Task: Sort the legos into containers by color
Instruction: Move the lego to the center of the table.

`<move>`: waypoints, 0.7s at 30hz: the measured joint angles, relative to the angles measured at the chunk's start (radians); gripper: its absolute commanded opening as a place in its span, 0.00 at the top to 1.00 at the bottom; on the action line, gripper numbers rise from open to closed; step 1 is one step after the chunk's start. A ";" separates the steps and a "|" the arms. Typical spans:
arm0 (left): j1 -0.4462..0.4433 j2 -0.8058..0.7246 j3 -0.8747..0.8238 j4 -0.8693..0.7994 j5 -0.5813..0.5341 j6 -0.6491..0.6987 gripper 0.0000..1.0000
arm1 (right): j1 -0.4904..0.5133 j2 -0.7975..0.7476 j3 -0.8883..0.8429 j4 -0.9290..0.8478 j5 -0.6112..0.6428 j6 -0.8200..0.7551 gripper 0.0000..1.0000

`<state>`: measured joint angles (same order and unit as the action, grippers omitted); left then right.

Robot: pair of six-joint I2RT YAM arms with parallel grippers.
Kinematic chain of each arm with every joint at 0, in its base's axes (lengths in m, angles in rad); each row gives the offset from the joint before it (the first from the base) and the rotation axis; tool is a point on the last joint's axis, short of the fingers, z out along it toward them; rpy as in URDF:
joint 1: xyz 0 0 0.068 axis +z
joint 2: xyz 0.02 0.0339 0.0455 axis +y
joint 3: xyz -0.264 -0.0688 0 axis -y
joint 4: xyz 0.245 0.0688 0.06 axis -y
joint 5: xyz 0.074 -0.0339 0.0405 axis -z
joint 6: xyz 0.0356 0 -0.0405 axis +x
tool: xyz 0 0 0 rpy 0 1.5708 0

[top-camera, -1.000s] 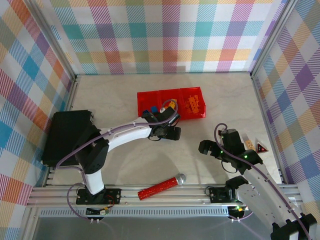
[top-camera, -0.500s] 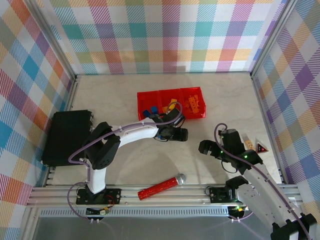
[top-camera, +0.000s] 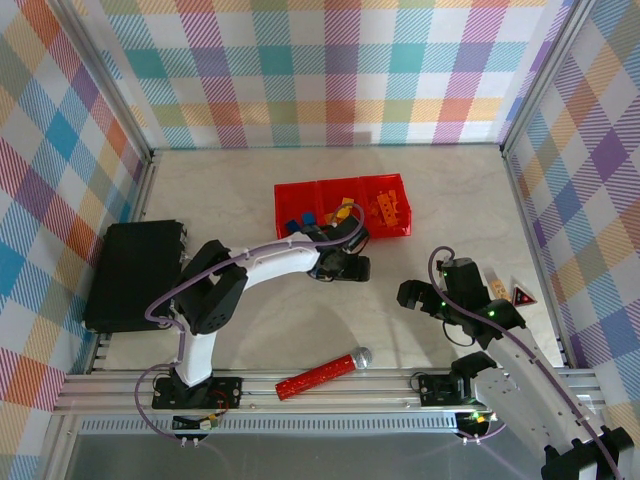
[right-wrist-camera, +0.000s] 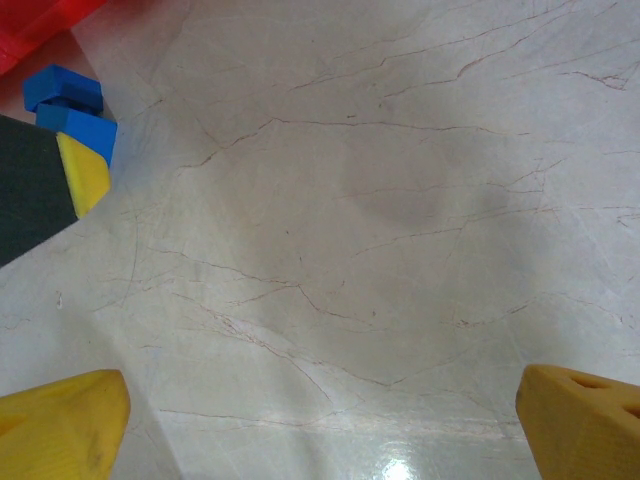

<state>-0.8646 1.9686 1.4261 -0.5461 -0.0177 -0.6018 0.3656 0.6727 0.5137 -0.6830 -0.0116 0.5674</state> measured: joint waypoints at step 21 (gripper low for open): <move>0.094 -0.013 0.000 -0.073 -0.052 0.188 0.04 | 0.000 0.000 0.000 0.000 0.000 0.000 0.01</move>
<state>-0.7708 1.9560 1.4258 -0.6193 -0.0696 -0.4133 0.3656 0.6731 0.5137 -0.6834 -0.0113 0.5674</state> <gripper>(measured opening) 0.953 0.990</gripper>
